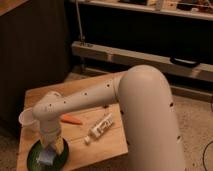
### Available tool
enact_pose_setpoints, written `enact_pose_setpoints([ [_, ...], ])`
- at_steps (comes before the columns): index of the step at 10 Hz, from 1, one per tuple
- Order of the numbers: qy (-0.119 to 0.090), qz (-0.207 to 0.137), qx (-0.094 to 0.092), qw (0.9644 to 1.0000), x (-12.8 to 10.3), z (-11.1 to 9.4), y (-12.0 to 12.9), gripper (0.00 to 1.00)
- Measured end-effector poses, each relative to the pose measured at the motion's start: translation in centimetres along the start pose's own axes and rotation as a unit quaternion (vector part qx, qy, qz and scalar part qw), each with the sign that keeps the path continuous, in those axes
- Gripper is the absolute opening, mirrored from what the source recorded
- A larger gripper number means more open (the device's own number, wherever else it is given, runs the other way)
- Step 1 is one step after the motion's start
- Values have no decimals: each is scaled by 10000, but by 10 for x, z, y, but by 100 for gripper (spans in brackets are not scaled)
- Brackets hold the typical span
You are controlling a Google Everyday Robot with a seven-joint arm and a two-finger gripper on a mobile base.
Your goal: Place the white sponge in the ceramic bowl
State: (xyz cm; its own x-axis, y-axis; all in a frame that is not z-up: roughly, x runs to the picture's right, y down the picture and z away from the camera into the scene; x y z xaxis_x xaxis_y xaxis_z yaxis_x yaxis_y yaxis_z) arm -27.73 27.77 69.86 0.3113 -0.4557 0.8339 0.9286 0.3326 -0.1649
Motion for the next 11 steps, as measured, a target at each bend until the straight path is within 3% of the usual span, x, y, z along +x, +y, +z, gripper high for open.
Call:
enact_pose_setpoints([
  [3, -202, -170, 47, 9996, -2, 18, -9, 66],
  [6, -301, -367, 112, 9988, -7, 14, -14, 66],
  [9, -399, -607, 196, 9972, -26, -22, -15, 66],
  [10, -408, -643, 301, 9966, -31, -36, -14, 66],
  [11, -367, -609, 519, 9961, -36, -60, -11, 66],
])
